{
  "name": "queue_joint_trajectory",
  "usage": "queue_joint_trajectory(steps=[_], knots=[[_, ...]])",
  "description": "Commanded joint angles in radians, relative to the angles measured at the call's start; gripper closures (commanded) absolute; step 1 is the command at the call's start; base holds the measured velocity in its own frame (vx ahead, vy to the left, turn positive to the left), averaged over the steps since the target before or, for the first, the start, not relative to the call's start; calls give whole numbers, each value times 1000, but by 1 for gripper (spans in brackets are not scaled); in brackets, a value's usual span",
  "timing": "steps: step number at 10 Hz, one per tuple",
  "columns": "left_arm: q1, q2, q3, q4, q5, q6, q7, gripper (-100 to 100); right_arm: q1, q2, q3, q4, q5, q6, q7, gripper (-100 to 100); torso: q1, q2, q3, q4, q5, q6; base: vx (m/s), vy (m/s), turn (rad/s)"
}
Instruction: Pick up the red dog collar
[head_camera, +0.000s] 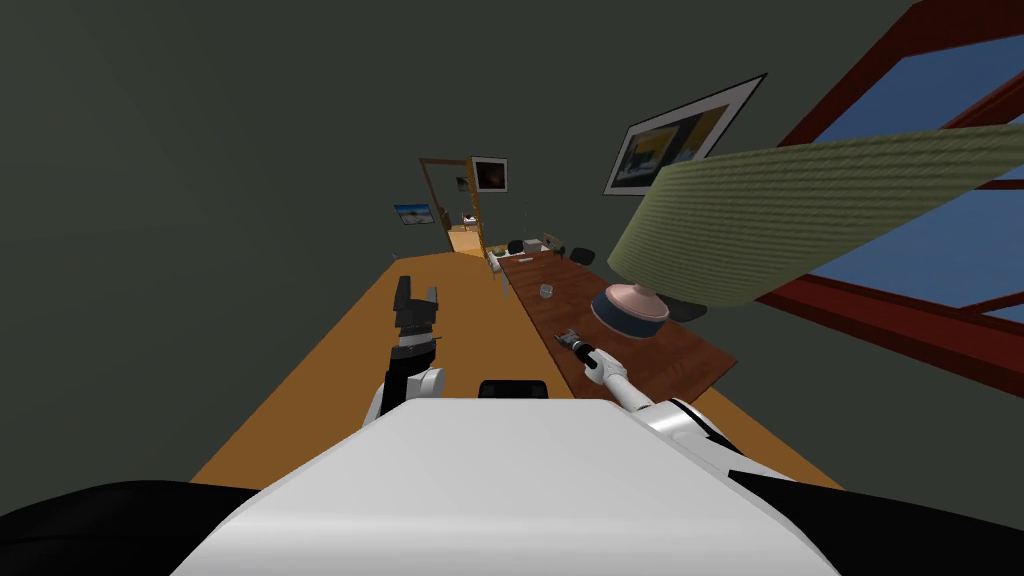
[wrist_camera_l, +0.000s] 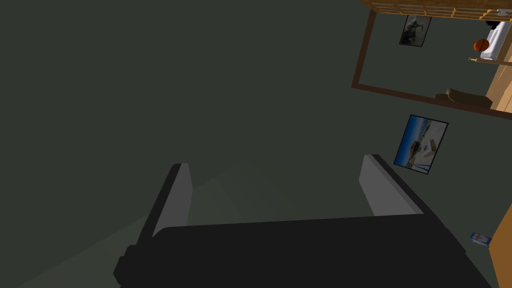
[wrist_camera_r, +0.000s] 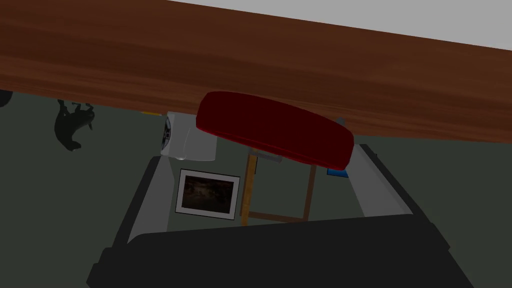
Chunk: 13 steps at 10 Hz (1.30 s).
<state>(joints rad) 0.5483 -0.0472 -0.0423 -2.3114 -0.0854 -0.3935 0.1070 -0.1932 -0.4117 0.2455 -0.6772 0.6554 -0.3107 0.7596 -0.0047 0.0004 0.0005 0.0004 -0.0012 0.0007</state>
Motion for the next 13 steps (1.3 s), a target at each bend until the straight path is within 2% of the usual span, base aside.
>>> queue_joint_trajectory(steps=[1,2,5,6,7,11,12,13], knots=[[0,0,0,0,0,0,0,0,-14,28,10,-4,-29,50,25,-100,0,0,0,0,0,0,-28,-83,107],[0,0,0,0,0,0,0,0,-14,28,10,-4,-29,53,25,-100,0,0,0,0,0,0,-27,-72,42],[0,0,0,0,0,0,0,0,-27,80,35,-30,-86,139,73,-100,-1,0,0,0,0,0,-34,-100,93],[0,0,0,0,0,0,0,0,-22,65,36,-33,-74,123,54,-100,-3,1,1,0,-1,0,-22,-60,31],[0,0,0,0,0,0,0,0,-23,68,37,-34,-76,130,58,100,0,0,0,0,0,1,-3,-11,-4],[0,0,0,0,0,0,0,0,-23,67,37,-34,-76,130,56,100,5,-2,-1,0,1,0,0,0,0],[0,0,0,0,0,0,0,0,-23,67,37,-34,-76,130,57,0,5,-2,-1,-1,1,0,0,0,0],[0,0,0,0,0,0,0,0,-18,45,19,-12,-48,85,41,100,5,-2,-1,-1,1,0,19,90,-147]])
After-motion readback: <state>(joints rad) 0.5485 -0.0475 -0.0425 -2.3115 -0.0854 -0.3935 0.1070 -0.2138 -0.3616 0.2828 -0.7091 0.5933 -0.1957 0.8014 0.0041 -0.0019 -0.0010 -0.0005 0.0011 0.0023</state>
